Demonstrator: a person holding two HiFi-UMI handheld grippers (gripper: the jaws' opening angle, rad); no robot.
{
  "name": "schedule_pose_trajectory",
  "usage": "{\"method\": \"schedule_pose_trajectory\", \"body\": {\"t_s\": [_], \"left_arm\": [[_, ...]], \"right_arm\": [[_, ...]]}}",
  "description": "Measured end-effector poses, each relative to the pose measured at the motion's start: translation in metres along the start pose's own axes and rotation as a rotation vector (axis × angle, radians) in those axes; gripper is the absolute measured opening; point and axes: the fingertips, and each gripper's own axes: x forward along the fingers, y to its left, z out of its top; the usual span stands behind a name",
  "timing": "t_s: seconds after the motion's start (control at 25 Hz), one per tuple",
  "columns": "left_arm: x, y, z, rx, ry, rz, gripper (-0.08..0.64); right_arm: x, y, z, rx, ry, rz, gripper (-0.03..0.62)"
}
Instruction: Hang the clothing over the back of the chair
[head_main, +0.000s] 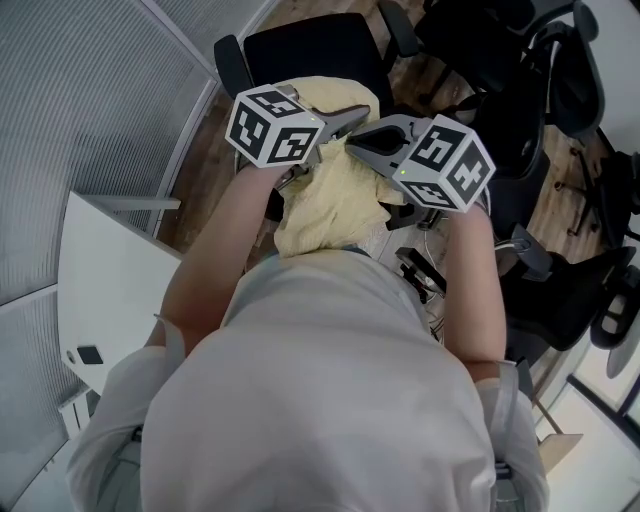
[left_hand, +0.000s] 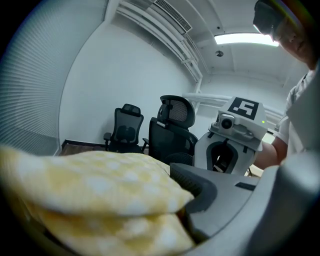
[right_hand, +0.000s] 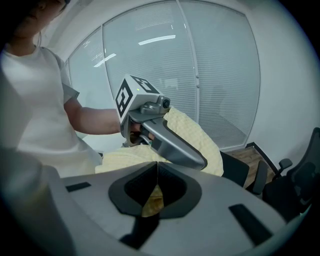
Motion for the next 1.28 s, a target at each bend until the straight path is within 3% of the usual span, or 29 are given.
{"method": "schedule_pose_trajectory", "body": {"t_s": [0.76,1.28], "left_arm": [[-0.016,-0.008,0.0,-0.019,0.039,-0.052,0.153],[-0.039,-0.031,0.0,-0.017,0.042,-0.111,0.232]], "right_arm": [[0.004,-0.004,-0.004,0.033,0.043,0.0,0.021],[0.005,-0.004,-0.006,0.049,0.058,0.001,0.021]]}}
